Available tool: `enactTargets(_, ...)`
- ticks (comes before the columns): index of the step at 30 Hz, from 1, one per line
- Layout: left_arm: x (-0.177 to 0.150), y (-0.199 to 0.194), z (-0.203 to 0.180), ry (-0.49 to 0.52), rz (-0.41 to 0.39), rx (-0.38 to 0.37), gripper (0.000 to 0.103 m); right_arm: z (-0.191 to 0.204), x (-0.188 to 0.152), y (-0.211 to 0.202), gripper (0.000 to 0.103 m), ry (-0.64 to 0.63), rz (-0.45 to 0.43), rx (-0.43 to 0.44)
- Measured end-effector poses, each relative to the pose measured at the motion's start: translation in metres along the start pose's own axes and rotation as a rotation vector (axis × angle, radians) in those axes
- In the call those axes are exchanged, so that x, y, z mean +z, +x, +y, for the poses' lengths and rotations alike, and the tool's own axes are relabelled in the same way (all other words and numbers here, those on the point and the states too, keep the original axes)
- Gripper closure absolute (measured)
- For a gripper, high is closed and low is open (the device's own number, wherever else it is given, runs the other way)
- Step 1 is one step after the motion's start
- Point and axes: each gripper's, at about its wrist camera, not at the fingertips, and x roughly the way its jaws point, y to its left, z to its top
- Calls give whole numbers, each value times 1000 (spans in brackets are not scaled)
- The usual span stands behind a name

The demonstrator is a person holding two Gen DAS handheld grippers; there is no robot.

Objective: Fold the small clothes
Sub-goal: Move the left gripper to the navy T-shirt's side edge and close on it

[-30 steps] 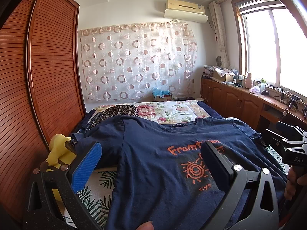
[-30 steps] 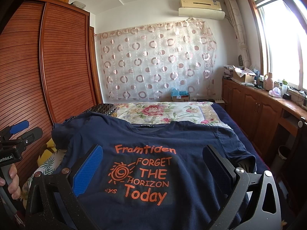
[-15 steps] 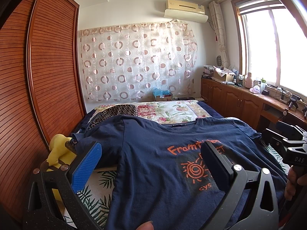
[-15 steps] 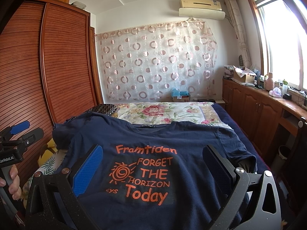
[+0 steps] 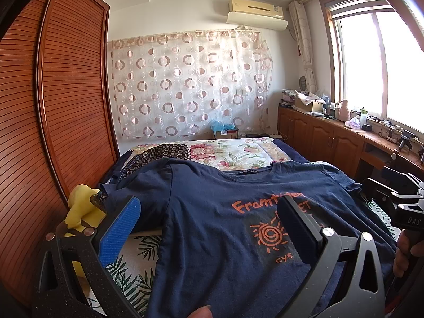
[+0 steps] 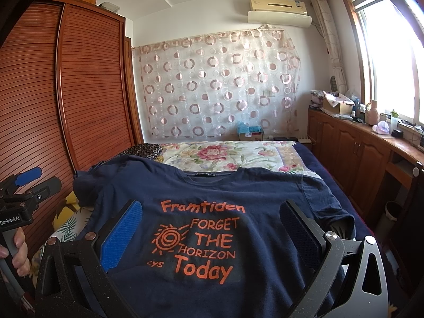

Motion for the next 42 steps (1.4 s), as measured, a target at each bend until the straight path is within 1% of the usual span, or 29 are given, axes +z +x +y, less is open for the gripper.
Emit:
enactTargets(6, 5, -2, 5, -5, 15, 1, 0, 0, -1, 5, 0, 0, 13, 16)
enactTargets(8, 12, -5, 12, -9, 19, 7, 0, -1, 0, 11, 0, -2, 20, 22)
enactTargets(12, 9, 5, 24, -20, 37, 25, 0, -2, 1, 21, 0, -7, 30, 38)
enactTargets(16, 0, 18, 42, -26, 53, 54, 0, -1, 5, 32, 0, -17, 40, 46)
enactTargets(19, -3, 26, 52, -35, 75, 61, 0, 0, 7, 39, 0, -23, 47, 57)
enactTargets(24, -6, 38, 79, -44, 102, 56, 0, 5, 7, 53, 0, -36, 63, 78)
enactTargets(32, -16, 56, 120, -73, 152, 45, 0, 10, 6, 74, 1, -74, 115, 133)
enactTargets(35, -21, 68, 138, -104, 184, 27, 6, 10, 3, 77, 1, -85, 144, 147)
enactTargets(37, -23, 77, 144, -109, 206, 23, 14, 9, 1, 78, 1, -93, 161, 154)
enactTargets(38, -24, 82, 148, -113, 214, 24, 16, 8, 0, 79, 1, -98, 168, 156)
enactTargets(40, -26, 93, 157, -132, 231, 22, 24, 7, 0, 79, 1, -105, 180, 157)
enactTargets(41, -27, 98, 161, -142, 240, 15, 26, 5, 0, 80, 1, -108, 188, 158)
enactTargets(42, -28, 103, 165, -154, 248, 6, 33, 5, 1, 80, 1, -111, 193, 157)
